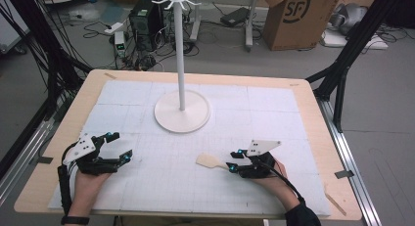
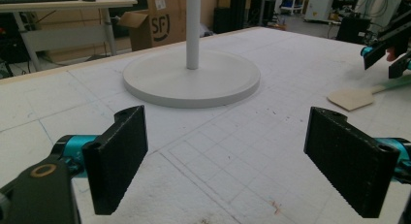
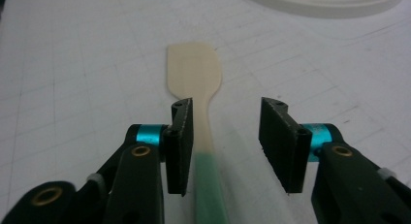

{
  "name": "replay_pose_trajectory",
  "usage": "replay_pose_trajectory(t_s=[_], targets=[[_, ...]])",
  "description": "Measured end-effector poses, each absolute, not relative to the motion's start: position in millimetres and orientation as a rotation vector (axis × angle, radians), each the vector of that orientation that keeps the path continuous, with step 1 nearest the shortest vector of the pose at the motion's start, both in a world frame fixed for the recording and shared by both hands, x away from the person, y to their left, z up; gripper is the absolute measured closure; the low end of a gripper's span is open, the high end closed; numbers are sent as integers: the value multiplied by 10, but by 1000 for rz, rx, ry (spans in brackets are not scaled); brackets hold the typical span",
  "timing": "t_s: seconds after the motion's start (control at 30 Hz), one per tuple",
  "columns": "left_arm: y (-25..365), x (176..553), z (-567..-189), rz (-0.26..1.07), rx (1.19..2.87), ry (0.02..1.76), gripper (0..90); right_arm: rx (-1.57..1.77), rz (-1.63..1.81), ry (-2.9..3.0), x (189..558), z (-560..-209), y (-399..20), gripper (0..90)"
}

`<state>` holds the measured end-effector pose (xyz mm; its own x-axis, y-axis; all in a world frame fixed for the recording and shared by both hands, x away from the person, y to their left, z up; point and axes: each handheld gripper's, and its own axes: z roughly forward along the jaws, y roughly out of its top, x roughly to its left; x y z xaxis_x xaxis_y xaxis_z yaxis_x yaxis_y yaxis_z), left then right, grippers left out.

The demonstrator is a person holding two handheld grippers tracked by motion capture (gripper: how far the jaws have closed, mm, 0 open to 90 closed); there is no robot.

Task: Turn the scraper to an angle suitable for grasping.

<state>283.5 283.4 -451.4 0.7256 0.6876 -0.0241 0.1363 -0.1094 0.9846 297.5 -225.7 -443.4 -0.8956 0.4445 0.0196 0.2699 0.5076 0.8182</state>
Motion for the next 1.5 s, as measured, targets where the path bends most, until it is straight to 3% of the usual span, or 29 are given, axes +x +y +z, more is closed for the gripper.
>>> replay_pose_trajectory(t_s=[0.4, 0.73, 1.0, 1.27, 1.5], targets=[[2829, 2833, -4514, 537, 1646, 674, 164, 559, 1231, 2694, 3001, -4490, -2111, 796], [2832, 2833, -4513, 536, 1647, 671, 164, 435, 1255, 2725, 3160, -4413, -1975, 811], [2835, 2831, -4514, 528, 1645, 654, 163, 98, 1279, 2806, 3489, -4190, -1248, 811], [2831, 2825, -4513, 530, 1651, 645, 163, -171, 1306, 2883, 3695, -4239, -451, 811], [2826, 2823, -4513, 530, 1655, 639, 163, -317, 1271, 2944, 3733, -4332, -7, 809]])
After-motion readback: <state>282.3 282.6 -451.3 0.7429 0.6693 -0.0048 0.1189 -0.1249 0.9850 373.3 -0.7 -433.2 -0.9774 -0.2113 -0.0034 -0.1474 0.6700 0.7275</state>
